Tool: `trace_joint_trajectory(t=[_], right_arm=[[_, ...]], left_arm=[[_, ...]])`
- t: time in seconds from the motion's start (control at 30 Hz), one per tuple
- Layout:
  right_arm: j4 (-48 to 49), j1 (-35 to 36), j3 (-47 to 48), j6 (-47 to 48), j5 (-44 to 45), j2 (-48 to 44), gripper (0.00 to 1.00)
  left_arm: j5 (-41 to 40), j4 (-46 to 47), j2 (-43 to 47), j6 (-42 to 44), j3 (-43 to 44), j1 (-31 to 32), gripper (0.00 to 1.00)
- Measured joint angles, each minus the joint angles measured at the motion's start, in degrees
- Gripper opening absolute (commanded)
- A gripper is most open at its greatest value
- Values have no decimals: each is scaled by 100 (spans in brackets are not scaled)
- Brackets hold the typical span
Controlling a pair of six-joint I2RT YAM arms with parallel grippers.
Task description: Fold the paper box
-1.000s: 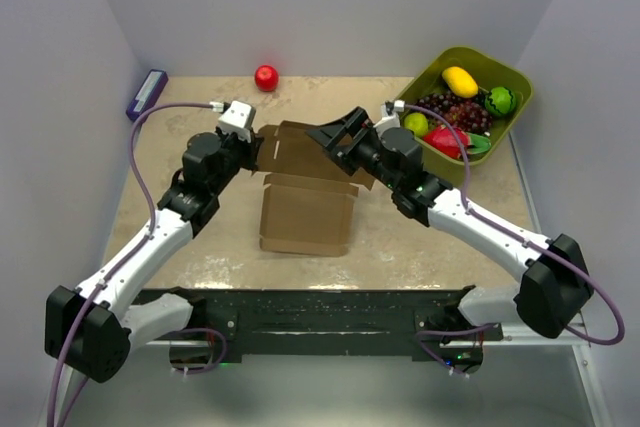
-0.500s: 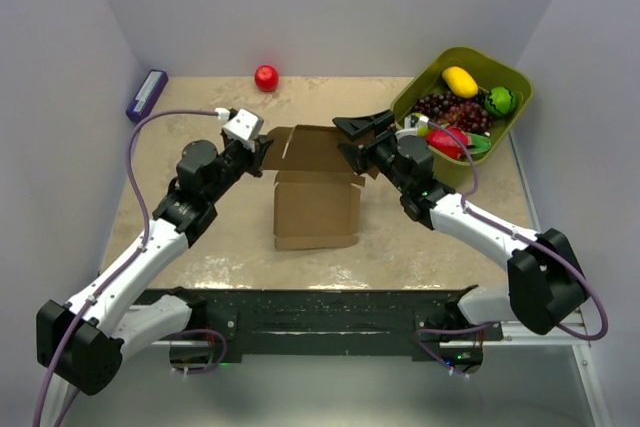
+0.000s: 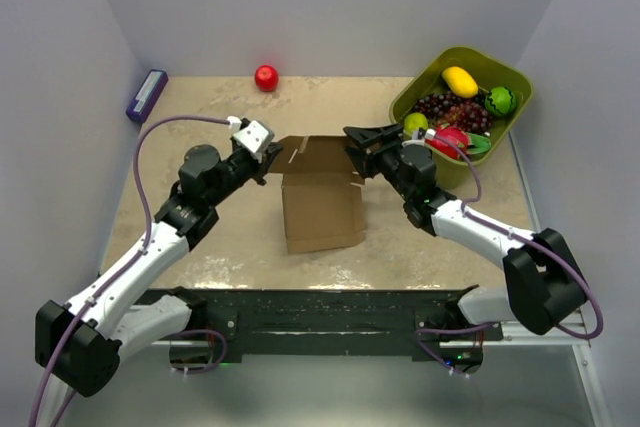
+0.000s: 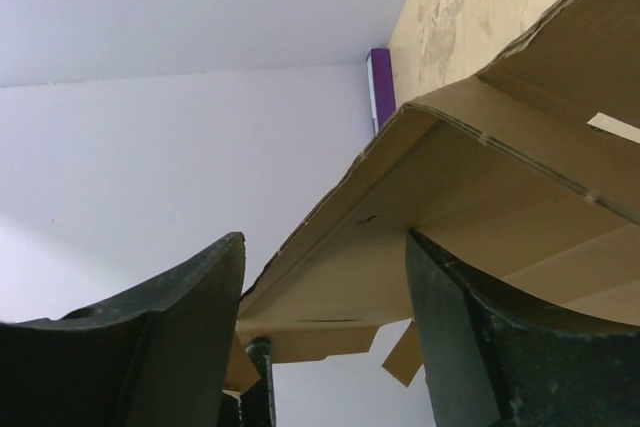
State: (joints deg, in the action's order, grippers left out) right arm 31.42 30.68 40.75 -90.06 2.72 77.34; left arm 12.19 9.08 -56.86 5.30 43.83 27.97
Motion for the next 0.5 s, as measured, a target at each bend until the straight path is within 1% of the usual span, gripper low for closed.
trace_joint_trajectory(t=[0.1, 0.17, 0.2, 0.3, 0.33, 0.4, 0.47, 0.5], right_arm=[[20, -20, -55, -24, 79, -7, 58], [24, -22, -79, -24, 94, -15, 52], [35, -22, -90, -24, 111, -15, 47], [52, -22, -107, -28, 142, -15, 39], [79, -22, -118, -26, 162, -15, 31], [83, -22, -127, -11, 186, -15, 25], [83, -22, -138, 4, 203, -13, 14], [81, -22, -157, 7, 210, -9, 12]], left_arm=[[-13, -9, -9, 9, -9, 15, 0], [-9, -7, -42, 4, -9, 24, 0], [2, -7, -57, -4, -9, 24, 0], [37, -7, -105, -15, -13, 24, 0], [48, -4, -127, -20, -13, 24, 0], [48, -4, -186, -24, -13, 24, 0], [15, 4, -284, -39, -13, 24, 0], [-17, 15, -363, -72, -4, 24, 0]])
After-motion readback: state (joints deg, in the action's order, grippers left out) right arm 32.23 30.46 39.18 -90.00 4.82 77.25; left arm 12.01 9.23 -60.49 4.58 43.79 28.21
